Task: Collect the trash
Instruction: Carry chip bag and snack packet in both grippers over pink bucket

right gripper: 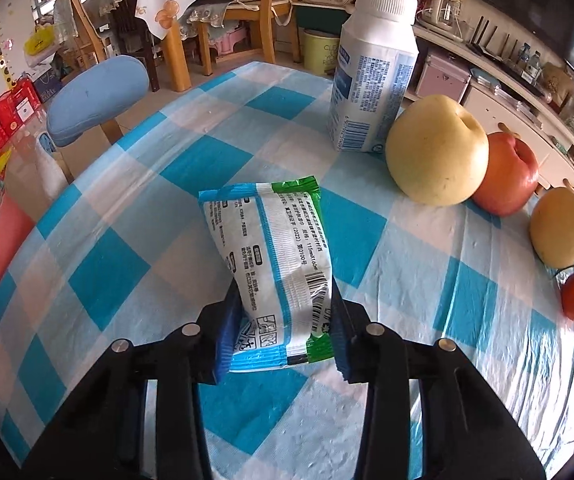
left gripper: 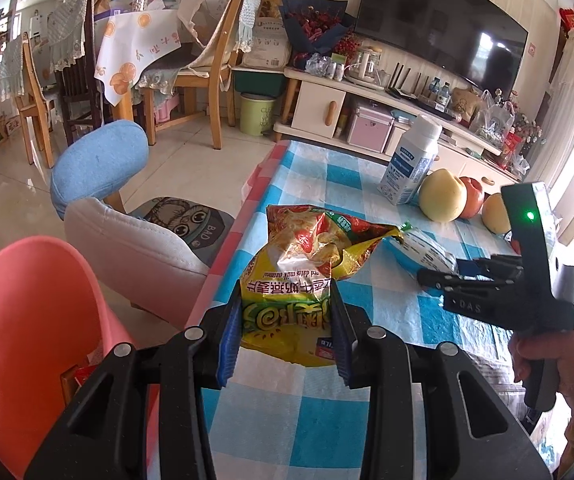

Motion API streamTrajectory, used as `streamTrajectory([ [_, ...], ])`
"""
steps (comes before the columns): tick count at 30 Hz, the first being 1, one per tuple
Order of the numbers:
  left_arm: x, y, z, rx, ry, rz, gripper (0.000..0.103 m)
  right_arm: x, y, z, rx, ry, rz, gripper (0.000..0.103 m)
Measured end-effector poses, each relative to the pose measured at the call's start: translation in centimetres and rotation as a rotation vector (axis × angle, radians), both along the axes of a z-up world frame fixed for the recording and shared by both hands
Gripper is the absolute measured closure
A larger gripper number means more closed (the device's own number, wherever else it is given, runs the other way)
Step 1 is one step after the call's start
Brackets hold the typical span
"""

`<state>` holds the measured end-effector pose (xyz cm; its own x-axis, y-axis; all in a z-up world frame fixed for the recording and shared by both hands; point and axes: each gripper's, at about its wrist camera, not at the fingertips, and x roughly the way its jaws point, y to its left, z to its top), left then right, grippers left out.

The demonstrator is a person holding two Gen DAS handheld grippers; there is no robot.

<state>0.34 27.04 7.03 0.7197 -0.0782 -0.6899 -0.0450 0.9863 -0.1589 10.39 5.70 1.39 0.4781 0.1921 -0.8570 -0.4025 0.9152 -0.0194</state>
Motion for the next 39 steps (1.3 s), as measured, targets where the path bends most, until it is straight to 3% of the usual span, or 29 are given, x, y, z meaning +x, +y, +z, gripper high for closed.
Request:
streamTrajectory([
  [18,-1.9,2.5,2.0,0.009,-0.064,0.060,0.064,-6.8,3.6,4.5,0.043,-0.098,0.042,0.064],
  [39,-4.8,10.4,4.0,-0.054,-0.142,0.225,0.064,-13.1,14.7,10.5,0.084,-0.224,0.223,0.064],
])
